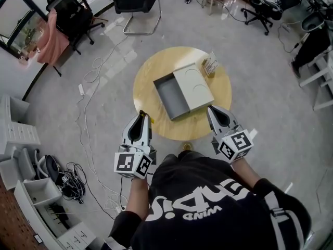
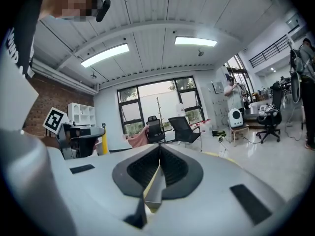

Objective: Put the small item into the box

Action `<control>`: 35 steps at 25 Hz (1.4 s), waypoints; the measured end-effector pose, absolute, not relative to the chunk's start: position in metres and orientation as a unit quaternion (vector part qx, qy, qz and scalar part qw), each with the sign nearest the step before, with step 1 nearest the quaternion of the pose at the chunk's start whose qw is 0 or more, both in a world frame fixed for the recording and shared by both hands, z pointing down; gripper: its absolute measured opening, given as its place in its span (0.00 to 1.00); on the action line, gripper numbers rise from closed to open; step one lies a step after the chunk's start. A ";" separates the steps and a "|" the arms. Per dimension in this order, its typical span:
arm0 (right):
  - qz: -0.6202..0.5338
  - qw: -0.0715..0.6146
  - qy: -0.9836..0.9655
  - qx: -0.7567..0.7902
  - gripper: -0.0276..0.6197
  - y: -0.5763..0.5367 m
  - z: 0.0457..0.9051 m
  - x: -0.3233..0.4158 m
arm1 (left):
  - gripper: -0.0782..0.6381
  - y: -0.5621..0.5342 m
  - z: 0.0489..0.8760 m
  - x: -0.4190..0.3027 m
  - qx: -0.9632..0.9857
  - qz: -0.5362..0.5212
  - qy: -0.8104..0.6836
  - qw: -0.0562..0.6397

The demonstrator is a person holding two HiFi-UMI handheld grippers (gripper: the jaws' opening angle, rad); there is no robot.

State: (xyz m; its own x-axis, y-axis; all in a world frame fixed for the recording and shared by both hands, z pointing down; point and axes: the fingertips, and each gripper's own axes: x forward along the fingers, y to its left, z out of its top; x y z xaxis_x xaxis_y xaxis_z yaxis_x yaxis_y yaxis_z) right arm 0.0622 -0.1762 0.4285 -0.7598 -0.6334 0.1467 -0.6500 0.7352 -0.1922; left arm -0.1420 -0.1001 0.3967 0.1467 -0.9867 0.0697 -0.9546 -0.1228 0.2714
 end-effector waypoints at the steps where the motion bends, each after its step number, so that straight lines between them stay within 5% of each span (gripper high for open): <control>1: 0.116 0.035 -0.931 0.344 0.05 -0.180 0.429 0.060 | 0.19 -0.104 0.397 -0.144 0.747 -0.062 -0.649 0.127; 35: 0.125 0.030 -0.911 0.392 0.05 -0.241 0.445 0.035 | 0.19 -0.253 0.502 -0.127 0.818 0.062 -0.535 0.202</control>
